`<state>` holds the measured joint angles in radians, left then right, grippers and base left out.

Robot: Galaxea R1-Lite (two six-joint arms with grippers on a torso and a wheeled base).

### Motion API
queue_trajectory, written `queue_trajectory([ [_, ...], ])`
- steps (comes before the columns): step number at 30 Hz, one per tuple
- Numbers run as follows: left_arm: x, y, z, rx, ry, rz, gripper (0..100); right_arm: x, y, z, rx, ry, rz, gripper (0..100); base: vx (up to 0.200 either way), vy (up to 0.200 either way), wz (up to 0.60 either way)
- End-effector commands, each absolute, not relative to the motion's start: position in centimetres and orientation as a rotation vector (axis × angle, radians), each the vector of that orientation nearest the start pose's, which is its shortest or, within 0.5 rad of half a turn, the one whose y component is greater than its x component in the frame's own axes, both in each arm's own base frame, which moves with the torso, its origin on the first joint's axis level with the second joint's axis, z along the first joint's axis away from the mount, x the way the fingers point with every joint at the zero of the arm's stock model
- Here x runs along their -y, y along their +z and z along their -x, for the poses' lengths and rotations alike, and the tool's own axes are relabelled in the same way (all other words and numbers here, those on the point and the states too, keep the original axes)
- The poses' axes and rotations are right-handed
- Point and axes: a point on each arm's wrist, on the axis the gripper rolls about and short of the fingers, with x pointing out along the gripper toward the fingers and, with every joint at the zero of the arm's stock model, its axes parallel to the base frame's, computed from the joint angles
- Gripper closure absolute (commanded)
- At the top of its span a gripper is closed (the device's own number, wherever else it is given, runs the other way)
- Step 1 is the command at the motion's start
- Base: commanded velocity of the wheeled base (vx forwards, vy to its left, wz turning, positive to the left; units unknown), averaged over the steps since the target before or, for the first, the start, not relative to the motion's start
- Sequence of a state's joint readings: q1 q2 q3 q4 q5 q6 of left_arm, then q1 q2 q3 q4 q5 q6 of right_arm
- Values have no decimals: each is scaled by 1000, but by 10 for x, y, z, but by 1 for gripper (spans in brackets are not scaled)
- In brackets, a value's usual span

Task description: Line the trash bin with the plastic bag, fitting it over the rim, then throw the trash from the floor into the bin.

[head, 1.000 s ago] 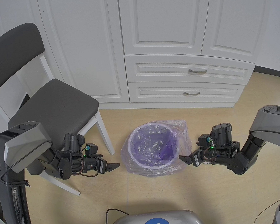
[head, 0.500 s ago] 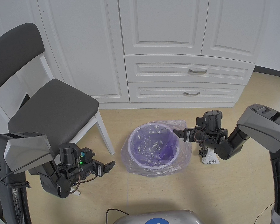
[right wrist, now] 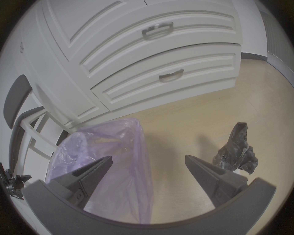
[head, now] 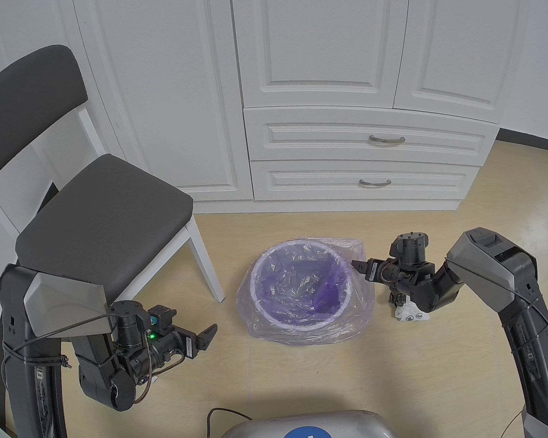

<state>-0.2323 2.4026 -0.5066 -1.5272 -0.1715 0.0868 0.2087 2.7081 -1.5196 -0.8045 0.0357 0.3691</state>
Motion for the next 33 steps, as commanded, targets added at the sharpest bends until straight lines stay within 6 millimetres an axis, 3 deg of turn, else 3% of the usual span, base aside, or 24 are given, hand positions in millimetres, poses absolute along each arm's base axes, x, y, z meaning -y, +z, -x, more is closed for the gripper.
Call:
queue_trajectory([
  [1, 79, -31, -321, -379, -414, -97, 0, -102, -69, -492, -464, 154, -325, 0, 0, 0, 0],
  [7, 79, -32, -320, -382, -415, -96, 0, -107, -79, -504, -608, 133, -294, 0, 0, 0, 0],
  [12, 79, -29, -319, -378, -414, -97, 0, -111, -95, -528, -662, 139, -218, 0, 0, 0, 0],
  [13, 78, -30, -316, -390, -414, -99, 0, -110, -119, -522, -745, 135, -187, 0, 0, 0, 0],
  [18, 80, -33, -314, -402, -421, -98, 0, -119, -120, -519, -759, 181, -129, 0, 0, 0, 0],
  [24, 97, -51, -319, -422, -449, -100, 0, -121, -123, -515, -807, 216, -106, 0, 0, 0, 0],
  [33, 116, -71, -344, -403, -459, -113, 0, -117, -116, -518, -782, 209, -121, 0, 0, 0, 0],
])
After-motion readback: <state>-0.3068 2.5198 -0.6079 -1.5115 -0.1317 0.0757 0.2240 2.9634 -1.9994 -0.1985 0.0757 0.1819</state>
